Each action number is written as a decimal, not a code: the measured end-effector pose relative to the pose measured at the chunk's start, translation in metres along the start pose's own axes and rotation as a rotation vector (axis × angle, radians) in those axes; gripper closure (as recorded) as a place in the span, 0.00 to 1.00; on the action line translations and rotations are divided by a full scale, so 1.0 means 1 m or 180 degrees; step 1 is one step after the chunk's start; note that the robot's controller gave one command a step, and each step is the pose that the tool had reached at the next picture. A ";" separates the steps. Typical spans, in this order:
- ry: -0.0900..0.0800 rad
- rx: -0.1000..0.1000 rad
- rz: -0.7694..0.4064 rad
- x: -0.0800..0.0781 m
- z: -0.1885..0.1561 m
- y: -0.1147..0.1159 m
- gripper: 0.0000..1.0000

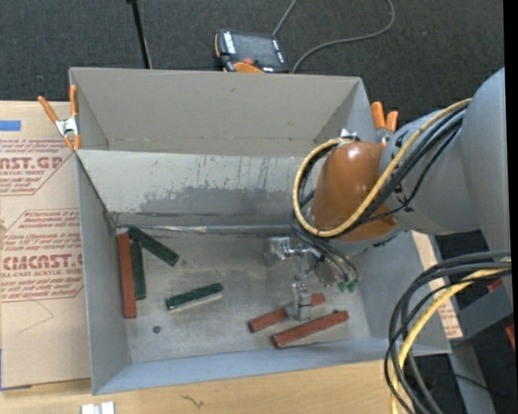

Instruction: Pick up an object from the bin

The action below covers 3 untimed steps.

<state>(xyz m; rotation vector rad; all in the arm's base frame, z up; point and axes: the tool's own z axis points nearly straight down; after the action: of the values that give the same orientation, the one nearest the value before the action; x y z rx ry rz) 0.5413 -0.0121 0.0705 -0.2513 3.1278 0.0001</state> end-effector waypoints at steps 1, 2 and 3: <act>0.0000 0.0000 -0.0278 0.053 0.000 0.000 0.00; 0.0018 -0.0003 -0.0280 0.052 -0.002 0.000 1.00; -0.0004 0.0001 -0.0280 0.051 0.000 0.000 0.00</act>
Offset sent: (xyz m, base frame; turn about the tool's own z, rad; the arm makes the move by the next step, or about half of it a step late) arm -0.0520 -0.0088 -0.0005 -0.0880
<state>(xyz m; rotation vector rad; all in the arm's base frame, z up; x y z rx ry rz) 0.4906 -0.0200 0.0702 -0.3882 3.1124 -0.0004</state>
